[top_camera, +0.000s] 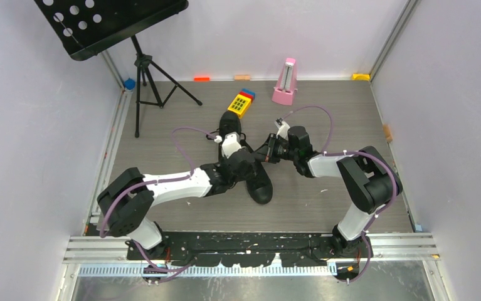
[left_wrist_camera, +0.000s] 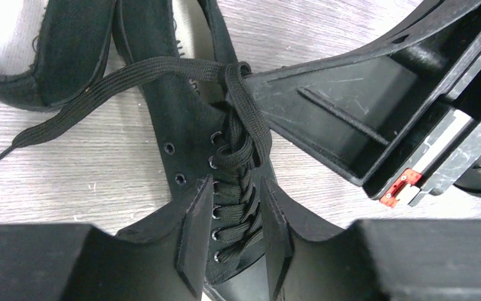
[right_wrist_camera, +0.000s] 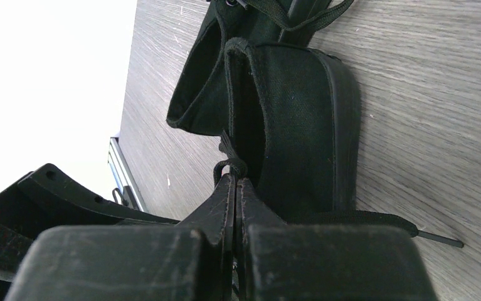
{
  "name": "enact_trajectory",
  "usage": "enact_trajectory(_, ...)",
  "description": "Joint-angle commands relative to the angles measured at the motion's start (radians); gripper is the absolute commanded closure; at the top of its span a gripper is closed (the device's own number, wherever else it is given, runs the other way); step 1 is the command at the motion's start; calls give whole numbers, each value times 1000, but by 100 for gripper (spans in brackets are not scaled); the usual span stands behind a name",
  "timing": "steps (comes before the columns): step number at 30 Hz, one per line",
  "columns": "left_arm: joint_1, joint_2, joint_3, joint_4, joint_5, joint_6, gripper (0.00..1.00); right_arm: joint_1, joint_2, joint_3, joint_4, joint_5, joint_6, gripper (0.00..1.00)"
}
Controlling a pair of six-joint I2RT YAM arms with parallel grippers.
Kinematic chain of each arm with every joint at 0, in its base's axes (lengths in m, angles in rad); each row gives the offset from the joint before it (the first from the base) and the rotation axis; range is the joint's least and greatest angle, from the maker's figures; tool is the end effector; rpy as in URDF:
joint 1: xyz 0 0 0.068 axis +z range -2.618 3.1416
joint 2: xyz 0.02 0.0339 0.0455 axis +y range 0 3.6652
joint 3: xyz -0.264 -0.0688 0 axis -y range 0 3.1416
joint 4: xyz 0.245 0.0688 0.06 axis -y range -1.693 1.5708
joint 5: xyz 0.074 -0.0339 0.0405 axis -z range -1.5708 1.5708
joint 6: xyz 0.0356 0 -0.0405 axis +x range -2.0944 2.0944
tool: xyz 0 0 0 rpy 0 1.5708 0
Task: Tie the shoes
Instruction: Wrap the shoelace around the shoelace.
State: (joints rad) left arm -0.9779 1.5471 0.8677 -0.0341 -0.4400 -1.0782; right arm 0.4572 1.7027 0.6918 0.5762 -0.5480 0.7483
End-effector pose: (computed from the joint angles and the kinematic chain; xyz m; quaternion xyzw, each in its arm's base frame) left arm 0.1927 -0.2589 0.2007 -0.1351 0.8819 -0.2448 0.3795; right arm 0.2882 0.1625 0.1555 -0.0263 0.8240 0.4815 0.2973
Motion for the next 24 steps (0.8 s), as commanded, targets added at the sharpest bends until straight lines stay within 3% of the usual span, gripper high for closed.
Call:
enact_trajectory(1, 21, 20, 50, 41, -53, -1, 66, 6, 7, 1, 46, -15, 3, 100)
enact_trajectory(6, 28, 45, 79, 37, -28, 9, 70, 5, 8, 3, 48, -18, 5, 100)
enact_trajectory(24, 41, 36, 95, -4, -22, 4, 72, 4, 14, 5, 51, -21, 10, 100)
